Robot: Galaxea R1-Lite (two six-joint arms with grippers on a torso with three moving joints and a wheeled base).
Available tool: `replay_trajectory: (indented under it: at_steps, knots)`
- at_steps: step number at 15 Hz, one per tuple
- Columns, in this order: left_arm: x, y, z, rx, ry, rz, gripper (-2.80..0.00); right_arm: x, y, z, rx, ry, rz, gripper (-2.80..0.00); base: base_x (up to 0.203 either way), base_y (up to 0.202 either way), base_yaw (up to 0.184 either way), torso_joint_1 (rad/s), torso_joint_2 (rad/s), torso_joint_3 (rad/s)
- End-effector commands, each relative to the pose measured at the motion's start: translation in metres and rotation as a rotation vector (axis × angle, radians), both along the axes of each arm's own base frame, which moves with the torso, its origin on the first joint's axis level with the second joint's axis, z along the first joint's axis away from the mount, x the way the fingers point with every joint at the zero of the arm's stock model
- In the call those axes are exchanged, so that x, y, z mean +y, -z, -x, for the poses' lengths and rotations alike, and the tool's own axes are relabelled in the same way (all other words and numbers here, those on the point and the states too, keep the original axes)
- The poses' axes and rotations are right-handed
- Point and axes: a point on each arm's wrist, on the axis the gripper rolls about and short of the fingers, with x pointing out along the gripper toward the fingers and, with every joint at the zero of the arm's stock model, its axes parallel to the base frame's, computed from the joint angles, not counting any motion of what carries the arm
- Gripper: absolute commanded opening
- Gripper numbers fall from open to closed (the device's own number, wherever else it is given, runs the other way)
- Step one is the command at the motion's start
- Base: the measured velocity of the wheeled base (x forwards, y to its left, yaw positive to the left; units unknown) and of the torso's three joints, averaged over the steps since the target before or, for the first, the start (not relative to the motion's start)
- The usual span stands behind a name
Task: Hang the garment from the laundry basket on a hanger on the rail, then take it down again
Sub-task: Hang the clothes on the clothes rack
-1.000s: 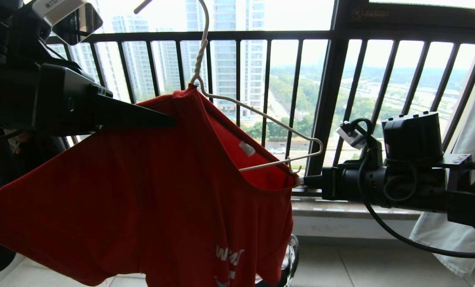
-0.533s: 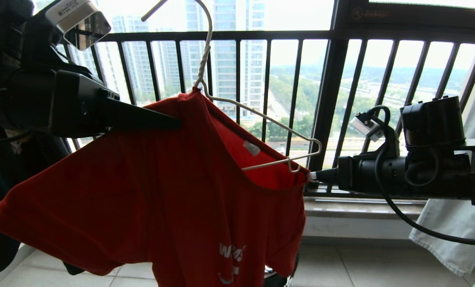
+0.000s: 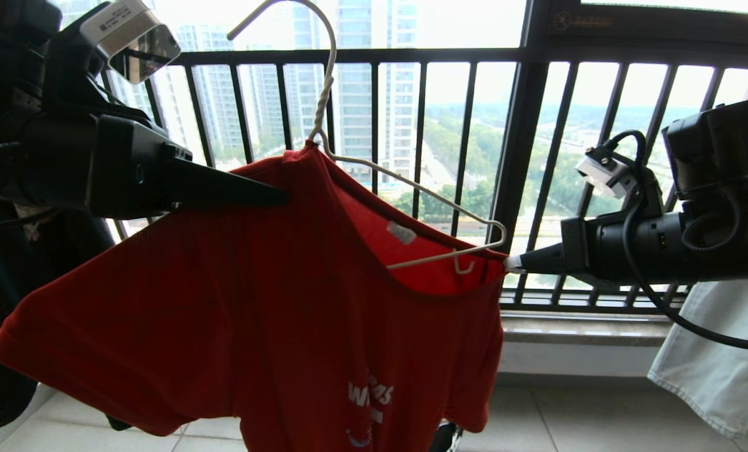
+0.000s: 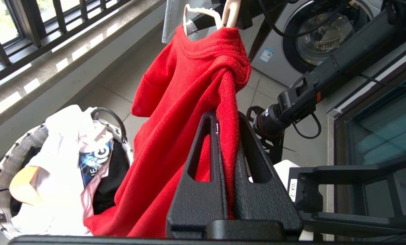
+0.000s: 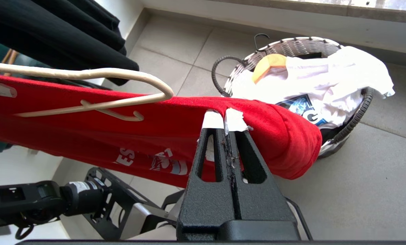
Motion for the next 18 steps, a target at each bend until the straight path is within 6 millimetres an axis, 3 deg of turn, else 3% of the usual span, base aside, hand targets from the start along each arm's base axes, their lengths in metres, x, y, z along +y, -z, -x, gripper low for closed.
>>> replay_trajectory:
  at_steps: [1, 8, 18]
  knots:
    - [-0.001, 0.002, -0.003, 0.013, 0.005, -0.001, -2.80, -0.002, -0.011, 0.001, -0.013, 0.004, -0.007, -2.80, 0.000, 0.000, 0.000, 0.000, 0.00, 0.000]
    - [-0.005, 0.009, -0.012, 0.039, 0.010, -0.008, -2.80, -0.005, -0.024, 0.000, -0.016, 0.026, -0.028, -2.80, 0.000, 0.000, 0.000, 0.000, 0.00, 0.000]
    - [-0.003, 0.005, -0.009, 0.024, -0.004, -0.008, -2.80, -0.001, 0.041, 0.010, 0.181, -0.079, -0.045, -2.80, 0.000, 0.000, 0.000, 0.000, 0.00, 0.000]
